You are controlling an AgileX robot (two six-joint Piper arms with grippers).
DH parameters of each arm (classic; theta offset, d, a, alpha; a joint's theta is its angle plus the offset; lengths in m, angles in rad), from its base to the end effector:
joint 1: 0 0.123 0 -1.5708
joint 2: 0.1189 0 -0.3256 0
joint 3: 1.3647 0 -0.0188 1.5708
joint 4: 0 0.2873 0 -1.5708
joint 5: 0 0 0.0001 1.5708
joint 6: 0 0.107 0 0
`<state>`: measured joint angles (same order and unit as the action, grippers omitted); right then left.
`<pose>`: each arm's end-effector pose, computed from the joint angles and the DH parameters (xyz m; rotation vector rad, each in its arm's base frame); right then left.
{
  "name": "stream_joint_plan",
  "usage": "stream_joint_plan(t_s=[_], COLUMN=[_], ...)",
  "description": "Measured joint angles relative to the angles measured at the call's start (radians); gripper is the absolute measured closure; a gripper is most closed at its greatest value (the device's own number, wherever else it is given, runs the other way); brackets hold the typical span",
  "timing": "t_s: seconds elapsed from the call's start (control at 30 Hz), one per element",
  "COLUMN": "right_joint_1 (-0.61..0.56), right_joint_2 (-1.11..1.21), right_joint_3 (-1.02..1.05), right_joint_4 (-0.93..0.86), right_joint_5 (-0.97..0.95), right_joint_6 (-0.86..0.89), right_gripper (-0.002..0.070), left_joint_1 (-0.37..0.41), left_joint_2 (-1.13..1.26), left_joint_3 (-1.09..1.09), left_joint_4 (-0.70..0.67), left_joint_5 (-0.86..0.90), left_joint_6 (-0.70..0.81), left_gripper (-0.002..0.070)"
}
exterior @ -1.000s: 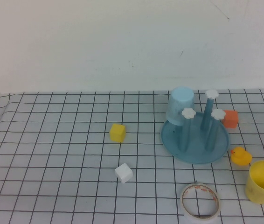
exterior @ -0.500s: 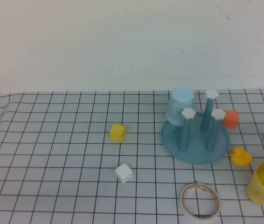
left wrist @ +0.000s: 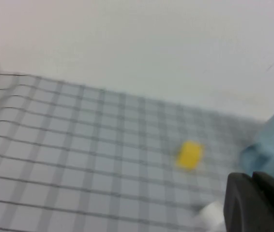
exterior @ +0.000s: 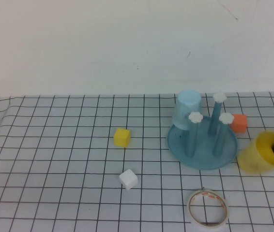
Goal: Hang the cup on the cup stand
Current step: Pick up the cup from the table, then adjust the cup with two arms
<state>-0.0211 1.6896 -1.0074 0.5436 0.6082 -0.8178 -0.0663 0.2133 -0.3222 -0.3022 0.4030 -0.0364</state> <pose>0.3690 0.0239 0.2014 -0.5301 2.5911 0.2816 0.0737 -0.0174 0.2834 -0.1355 1.7703 -0.3799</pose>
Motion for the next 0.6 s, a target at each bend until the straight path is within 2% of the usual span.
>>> stream_joint_plan(t_s=[0.1,0.27,0.37,0.6], right_joint_1=[0.0,0.033,0.106,0.36], right_joint_2=[-0.119,-0.275,-0.318,-0.328], right_joint_3=[-0.002,-0.002,-0.002,-0.002], right_joint_4=[0.29,0.833,0.97,1.051], right_joint_5=[0.029,0.224,0.317,0.297], right_joint_6=[-0.197,-0.584,-0.667,-0.736], right_gripper=[0.066,0.066,0.066,0.066], left_joint_1=[0.0,0.0,0.0,0.0], left_joint_2=[0.0,0.0,0.0,0.0], left_joint_3=[0.0,0.0,0.0,0.0], left_joint_4=[-0.198,-0.671,-0.833,-1.098], left_joint_5=[-0.041,-0.021,0.015,0.08], left_joint_6=[0.0,0.004,0.011,0.029], left_gripper=[0.0677,0.0676,0.0676,0.0676])
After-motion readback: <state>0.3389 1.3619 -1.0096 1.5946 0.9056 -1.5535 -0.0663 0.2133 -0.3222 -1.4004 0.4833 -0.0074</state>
